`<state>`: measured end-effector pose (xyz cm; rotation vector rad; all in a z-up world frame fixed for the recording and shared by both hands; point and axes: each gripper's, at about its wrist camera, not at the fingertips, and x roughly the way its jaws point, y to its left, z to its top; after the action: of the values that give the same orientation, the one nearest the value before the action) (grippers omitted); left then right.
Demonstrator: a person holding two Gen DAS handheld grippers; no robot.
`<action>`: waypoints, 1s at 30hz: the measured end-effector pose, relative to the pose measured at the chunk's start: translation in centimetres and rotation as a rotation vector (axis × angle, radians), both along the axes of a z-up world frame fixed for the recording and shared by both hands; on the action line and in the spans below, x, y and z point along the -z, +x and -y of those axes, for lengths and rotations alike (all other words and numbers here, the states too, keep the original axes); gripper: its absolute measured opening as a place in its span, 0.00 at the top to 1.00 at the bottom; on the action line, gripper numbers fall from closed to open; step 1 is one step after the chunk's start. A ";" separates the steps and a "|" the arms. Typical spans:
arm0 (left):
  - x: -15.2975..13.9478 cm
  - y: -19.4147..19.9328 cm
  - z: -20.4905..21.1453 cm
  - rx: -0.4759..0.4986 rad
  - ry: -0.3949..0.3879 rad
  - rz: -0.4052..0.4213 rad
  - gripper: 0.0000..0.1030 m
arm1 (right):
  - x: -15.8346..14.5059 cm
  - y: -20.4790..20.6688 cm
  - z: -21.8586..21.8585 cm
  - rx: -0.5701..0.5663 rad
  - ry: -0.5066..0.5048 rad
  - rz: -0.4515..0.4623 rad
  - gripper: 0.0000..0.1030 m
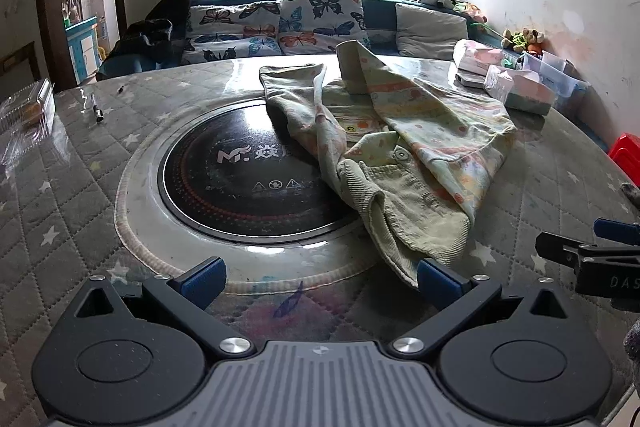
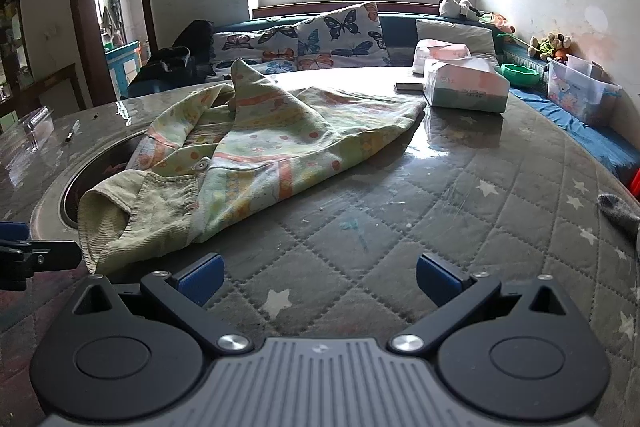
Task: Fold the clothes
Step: 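Move both open grippers toward the crumpled patterned shirt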
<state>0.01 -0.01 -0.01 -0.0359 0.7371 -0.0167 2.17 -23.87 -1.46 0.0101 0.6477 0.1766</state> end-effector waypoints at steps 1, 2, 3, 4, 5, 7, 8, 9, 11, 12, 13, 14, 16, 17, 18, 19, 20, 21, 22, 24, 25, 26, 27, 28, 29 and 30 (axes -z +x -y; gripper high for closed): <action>0.0 0.0 0.0 -0.001 0.000 -0.002 0.00 | 0.0 0.0 0.0 -0.001 0.001 -0.001 0.00; 0.1 0.1 0.0 -0.003 -0.002 -0.006 0.00 | 0.0 -0.1 0.0 -0.001 0.001 -0.002 0.00; 0.1 0.1 0.0 -0.006 -0.004 -0.009 0.00 | 0.0 -0.2 0.0 -0.002 0.001 -0.002 0.00; 0.1 0.0 0.0 -0.006 -0.006 -0.006 0.00 | 0.0 -0.2 0.0 -0.004 -0.001 -0.003 0.00; 0.1 -0.5 0.0 -0.003 -0.009 0.013 0.00 | 0.0 -0.3 -0.1 -0.005 -0.002 -0.003 0.00; 0.2 -0.7 0.1 -0.006 -0.008 0.011 0.00 | -0.1 -0.6 -0.3 -0.007 -0.001 -0.005 0.00; 0.3 -0.7 0.3 -0.007 -0.001 0.006 0.00 | -0.2 -0.7 -0.5 -0.008 -0.001 -0.005 0.00; 0.4 -0.7 0.4 -0.007 0.003 0.002 0.00 | -0.2 -0.8 -0.6 -0.009 -0.001 -0.006 0.00; 0.4 -1.0 0.5 -0.007 -0.001 0.001 0.00 | -0.1 -0.8 -0.7 -0.010 0.001 -0.008 0.00; 0.3 -0.6 0.4 -0.006 -0.002 -0.011 0.00 | -0.1 -0.9 -0.7 -0.012 0.000 -0.008 0.00; 0.3 -0.7 0.5 -0.006 0.000 -0.011 0.00 | -0.1 -1.0 -0.7 -0.014 0.001 -0.007 0.00; 0.3 -0.7 0.5 -0.005 0.003 -0.013 0.00 | -0.1 -1.0 -0.8 -0.017 0.001 -0.007 0.00; 0.3 -0.6 0.7 -0.004 0.008 -0.018 0.00 | -0.1 -1.2 -0.9 -0.021 0.000 -0.008 0.00; 0.4 -0.6 0.8 -0.003 0.009 -0.020 0.00 | 0.0 -1.1 -0.9 -0.022 0.000 -0.010 0.00; 0.4 -0.6 0.9 -0.003 0.010 -0.022 0.00 | 0.0 -1.1 -1.0 -0.023 0.000 -0.012 0.00; 0.4 -0.6 0.9 -0.003 0.011 -0.024 0.00 | 0.0 -1.1 -1.0 -0.024 -0.001 -0.013 0.00; 0.4 -0.5 1.0 -0.004 0.012 -0.025 0.00 | 0.0 -1.1 -1.0 -0.025 -0.001 -0.013 0.00; 0.4 -0.5 1.0 -0.003 0.014 -0.025 0.00 | 0.0 -1.1 -1.0 -0.026 0.000 -0.015 0.00; 0.4 -0.5 1.0 -0.003 0.015 -0.025 0.00 | 0.0 -1.0 -1.0 -0.026 0.000 -0.016 0.00; 0.4 -0.4 1.0 -0.003 0.017 -0.026 0.00 | 0.1 -1.0 -0.9 -0.026 0.002 -0.018 0.00; 0.4 -0.4 1.0 -0.002 0.018 -0.026 0.00 | 0.1 -0.9 -0.9 -0.026 0.002 -0.020 0.00; 0.4 -0.3 1.0 0.000 0.018 -0.026 0.00 | 0.1 -0.9 -0.9 -0.027 0.003 -0.021 0.00; 0.4 -0.3 1.0 0.003 0.018 -0.026 0.00 | 0.1 -0.9 -0.9 -0.028 0.003 -0.023 0.00; 0.3 -0.2 1.0 0.005 0.017 -0.026 0.00 | 0.1 -0.8 -0.9 -0.028 0.003 -0.023 0.00; 0.3 -0.2 1.1 0.006 0.018 -0.025 0.00 | 0.1 -0.8 -1.0 -0.028 0.003 -0.024 0.00; 0.2 -0.1 1.1 0.007 0.019 -0.023 0.00 | 0.2 -0.8 -1.0 -0.029 0.002 -0.025 0.00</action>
<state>-0.10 -1.09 -0.25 -0.0159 0.7601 -0.0159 1.41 -22.90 -1.62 0.0051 0.6724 0.2057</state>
